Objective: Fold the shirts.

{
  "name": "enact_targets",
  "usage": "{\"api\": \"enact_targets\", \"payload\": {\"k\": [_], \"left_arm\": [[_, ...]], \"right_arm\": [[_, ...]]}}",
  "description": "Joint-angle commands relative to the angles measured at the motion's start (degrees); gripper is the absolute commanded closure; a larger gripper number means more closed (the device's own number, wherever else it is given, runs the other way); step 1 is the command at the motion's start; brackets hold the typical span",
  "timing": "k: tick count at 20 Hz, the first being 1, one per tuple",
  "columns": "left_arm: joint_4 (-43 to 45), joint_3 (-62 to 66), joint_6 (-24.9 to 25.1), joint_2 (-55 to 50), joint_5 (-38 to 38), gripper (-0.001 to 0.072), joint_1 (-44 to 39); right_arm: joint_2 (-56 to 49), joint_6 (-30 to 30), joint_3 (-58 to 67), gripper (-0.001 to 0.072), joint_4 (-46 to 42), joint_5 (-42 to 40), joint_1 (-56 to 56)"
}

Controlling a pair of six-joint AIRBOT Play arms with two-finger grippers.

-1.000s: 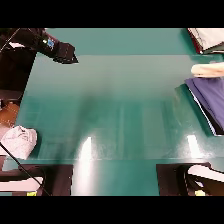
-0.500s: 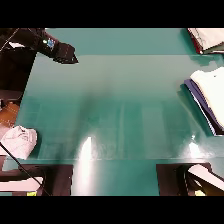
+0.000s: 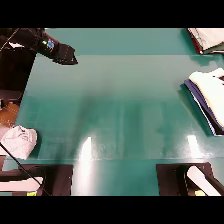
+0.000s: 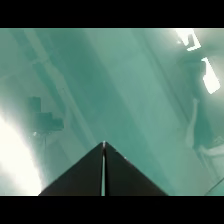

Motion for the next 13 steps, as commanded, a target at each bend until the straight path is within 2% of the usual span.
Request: {"api": "enact_targets", "payload": {"k": [1, 3, 4, 5, 6, 9, 13], "left_arm": [[-0.02, 0.00, -0.15, -0.02, 2.25, 0.0683, -0.04], [-0.02, 0.00, -0.15, -0.02, 3.87, 0.0683, -0.02], [-0.02, 0.00, -0.15, -0.02, 4.55, 0.0683, -0.02], [-0.02, 0.00, -0.15, -0.02, 4.98, 0.0683, -0.04], [0.00, 0.00, -0.15, -0.02, 5.38, 0.0683, -0.02], [0.00, 0.00, -0.15, -0.02, 5.84, 0.0683, -0.02], [-0.02, 0.02, -0.15, -0.02, 5.84, 0.0683, -0.04]], "right_arm": [[2.29, 0.20, -0.11, 0.0281, 3.45, -2.99, 17.81], [3.08, 0.20, -0.13, 0.0289, 3.43, -6.91, 27.08], [3.50, 0.20, -0.11, 0.0435, 3.43, -8.76, 31.36], [3.89, 0.20, -0.11, 0.0628, 3.39, -10.27, 34.99], [4.22, 0.17, -0.11, 0.0691, 3.37, -11.96, 38.32], [4.48, 0.17, -0.13, 0.0691, 3.08, -14.86, 44.61], [4.44, 0.20, -0.13, 0.0691, 3.10, -14.86, 45.90]]}}
